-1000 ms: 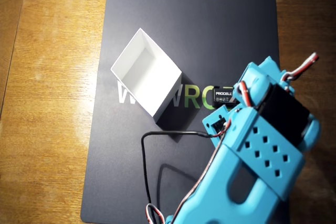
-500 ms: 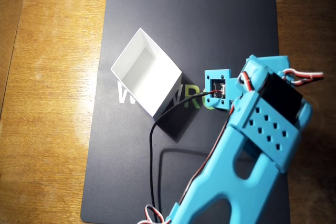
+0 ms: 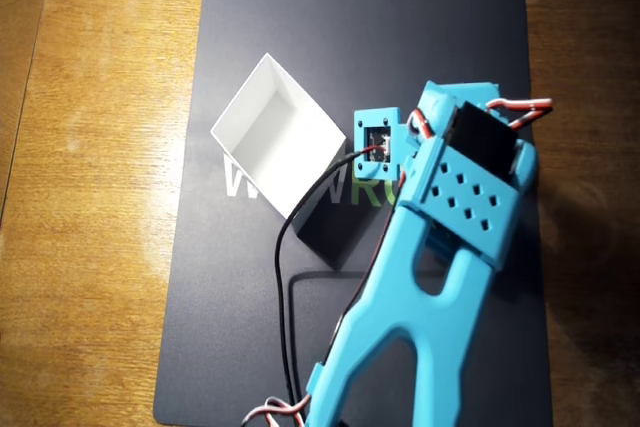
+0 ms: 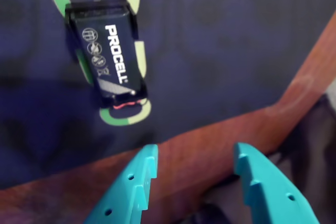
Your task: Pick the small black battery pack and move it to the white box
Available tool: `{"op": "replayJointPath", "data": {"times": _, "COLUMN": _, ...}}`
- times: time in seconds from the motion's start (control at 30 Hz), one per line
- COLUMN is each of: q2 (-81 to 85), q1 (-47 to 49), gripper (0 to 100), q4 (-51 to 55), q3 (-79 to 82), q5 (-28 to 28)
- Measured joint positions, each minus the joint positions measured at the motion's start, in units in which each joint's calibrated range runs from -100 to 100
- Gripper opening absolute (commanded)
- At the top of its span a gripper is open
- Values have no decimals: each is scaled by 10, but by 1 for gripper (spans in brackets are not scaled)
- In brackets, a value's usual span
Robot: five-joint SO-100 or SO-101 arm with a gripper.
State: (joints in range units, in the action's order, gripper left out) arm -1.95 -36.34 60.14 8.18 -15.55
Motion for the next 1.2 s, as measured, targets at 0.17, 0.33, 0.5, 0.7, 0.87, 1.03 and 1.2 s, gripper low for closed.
{"op": "replayJointPath", "data": {"times": 0.17, "q2": -20, "q1": 0, "gripper": 18, "q4": 0, "q3": 14, "q5": 2}}
{"op": "replayJointPath", "data": {"times": 0.33, "q2": -25, "q1": 0, "gripper": 18, "q4": -1, "q3": 42, "q5": 2}}
{"op": "replayJointPath", "data": {"times": 0.5, "q2": -25, "q1": 0, "gripper": 19, "q4": -3, "q3": 64, "q5": 2}}
{"op": "replayJointPath", "data": {"times": 0.7, "q2": -62, "q1": 12, "gripper": 19, "q4": -29, "q3": 71, "q5": 2}}
{"op": "replayJointPath", "data": {"times": 0.87, "q2": -82, "q1": 14, "gripper": 19, "q4": -58, "q3": 72, "q5": 2}}
{"op": "replayJointPath", "data": {"times": 1.03, "q2": -85, "q1": 14, "gripper": 19, "q4": -62, "q3": 72, "q5": 2}}
{"op": "replayJointPath", "data": {"times": 1.2, "q2": -85, "q1": 12, "gripper": 19, "q4": -61, "q3": 72, "q5": 2}}
